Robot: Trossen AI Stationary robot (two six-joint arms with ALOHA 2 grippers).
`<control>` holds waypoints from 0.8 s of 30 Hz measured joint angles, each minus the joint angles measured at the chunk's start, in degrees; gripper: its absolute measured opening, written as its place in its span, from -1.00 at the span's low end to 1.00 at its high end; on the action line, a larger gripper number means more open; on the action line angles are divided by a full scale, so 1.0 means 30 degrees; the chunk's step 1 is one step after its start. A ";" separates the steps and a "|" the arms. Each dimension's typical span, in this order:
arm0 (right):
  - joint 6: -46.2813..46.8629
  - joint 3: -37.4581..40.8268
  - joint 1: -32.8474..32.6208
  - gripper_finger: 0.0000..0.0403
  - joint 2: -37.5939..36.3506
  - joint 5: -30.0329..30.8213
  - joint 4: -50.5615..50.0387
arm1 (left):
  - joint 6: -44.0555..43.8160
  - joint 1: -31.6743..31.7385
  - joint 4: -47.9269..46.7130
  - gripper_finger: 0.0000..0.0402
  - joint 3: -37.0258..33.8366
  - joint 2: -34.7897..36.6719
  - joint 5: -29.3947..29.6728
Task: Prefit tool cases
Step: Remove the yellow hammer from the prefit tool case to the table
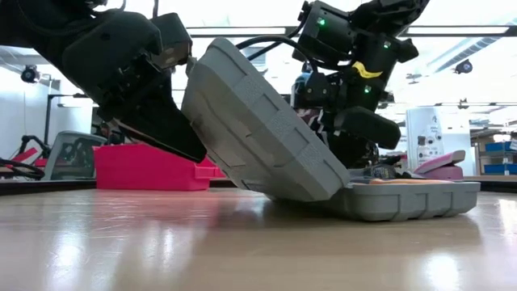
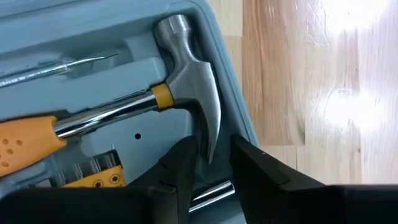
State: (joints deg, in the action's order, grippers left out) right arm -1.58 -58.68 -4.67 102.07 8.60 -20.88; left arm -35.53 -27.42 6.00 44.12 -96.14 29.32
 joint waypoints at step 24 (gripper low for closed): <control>-0.0430 -0.0203 0.0109 -0.97 0.1033 -0.0011 0.0830 | 0.0146 0.0012 0.0114 -0.29 0.0000 0.0000 0.0066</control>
State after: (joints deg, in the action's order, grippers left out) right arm -2.87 -59.29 -4.34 105.17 8.57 -18.39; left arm -35.09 -27.38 6.34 44.12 -96.14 29.52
